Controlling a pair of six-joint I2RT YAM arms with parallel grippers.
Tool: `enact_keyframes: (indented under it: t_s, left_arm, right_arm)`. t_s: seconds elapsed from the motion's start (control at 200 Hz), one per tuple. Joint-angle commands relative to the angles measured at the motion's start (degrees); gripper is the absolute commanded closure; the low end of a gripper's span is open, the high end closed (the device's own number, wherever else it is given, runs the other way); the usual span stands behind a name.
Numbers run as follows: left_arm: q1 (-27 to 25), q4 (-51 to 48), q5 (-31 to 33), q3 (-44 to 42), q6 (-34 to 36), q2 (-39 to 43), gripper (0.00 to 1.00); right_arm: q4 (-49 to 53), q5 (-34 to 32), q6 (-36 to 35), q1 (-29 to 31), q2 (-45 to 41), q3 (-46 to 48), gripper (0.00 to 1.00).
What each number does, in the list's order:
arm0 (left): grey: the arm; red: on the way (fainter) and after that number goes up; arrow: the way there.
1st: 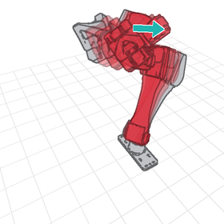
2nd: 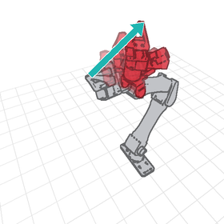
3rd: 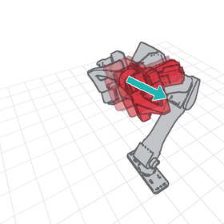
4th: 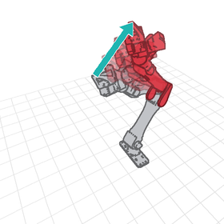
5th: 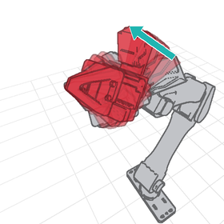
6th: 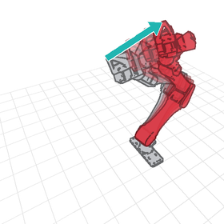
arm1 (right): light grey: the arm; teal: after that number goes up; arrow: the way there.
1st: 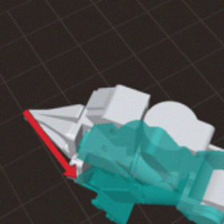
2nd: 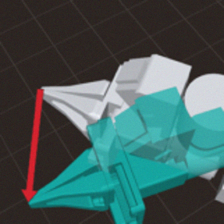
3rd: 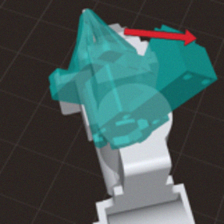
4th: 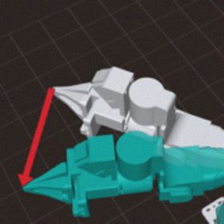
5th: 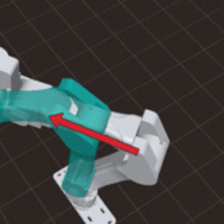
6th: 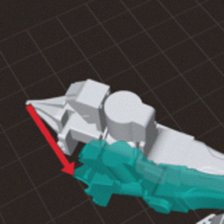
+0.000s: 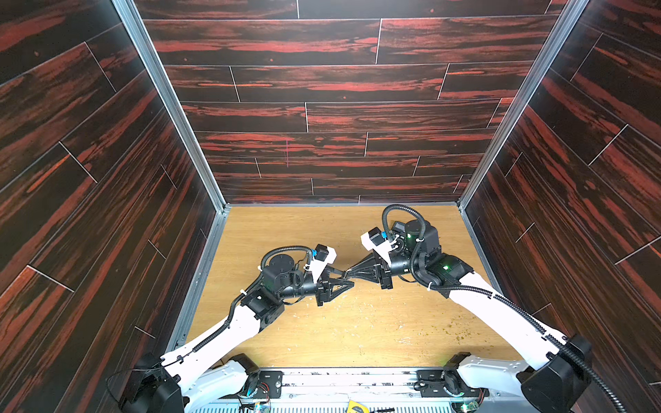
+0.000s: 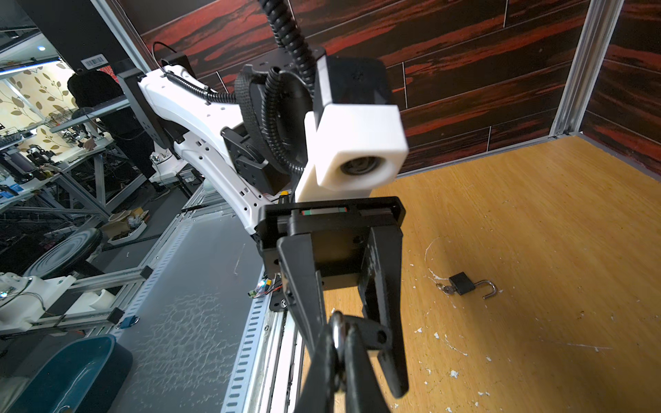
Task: Unlock with the key
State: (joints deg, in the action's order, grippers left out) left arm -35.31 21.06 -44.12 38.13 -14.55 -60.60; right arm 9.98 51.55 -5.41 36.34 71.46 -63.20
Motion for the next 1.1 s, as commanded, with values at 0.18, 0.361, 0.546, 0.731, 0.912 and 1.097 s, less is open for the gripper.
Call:
enact_keyframes:
  t_s: [0.18,0.361,0.546,0.731,0.912,1.097]
  left_arm:
    - [0.51,-3.45,12.31,-0.3,3.42,3.33,1.0]
    - [0.51,-6.24,26.34,0.31,7.47,3.44,1.0]
    - [0.51,-4.09,37.8,1.45,8.57,0.05,1.0]
    - [0.2,-2.87,46.82,3.52,8.58,-5.3,1.0]
    - [0.15,-0.67,57.19,2.28,8.16,-7.62,1.0]
    - [-0.19,-1.04,61.73,3.67,8.35,-11.21,1.0]
  right_arm:
    - [0.35,-0.31,-0.39,-0.12,-1.48,0.51,1.0]
    - [-0.16,-3.74,4.52,0.07,-0.53,1.44,1.0]
    - [-1.66,-13.53,12.81,1.44,0.78,2.9,1.0]
    - [-4.25,-23.9,20.76,3.68,2.61,3.35,1.0]
    - [-4.21,-30.19,27.26,4.36,4.42,2.46,1.0]
    - [-3.69,-33.8,34.05,6.05,7.55,0.63,0.97]
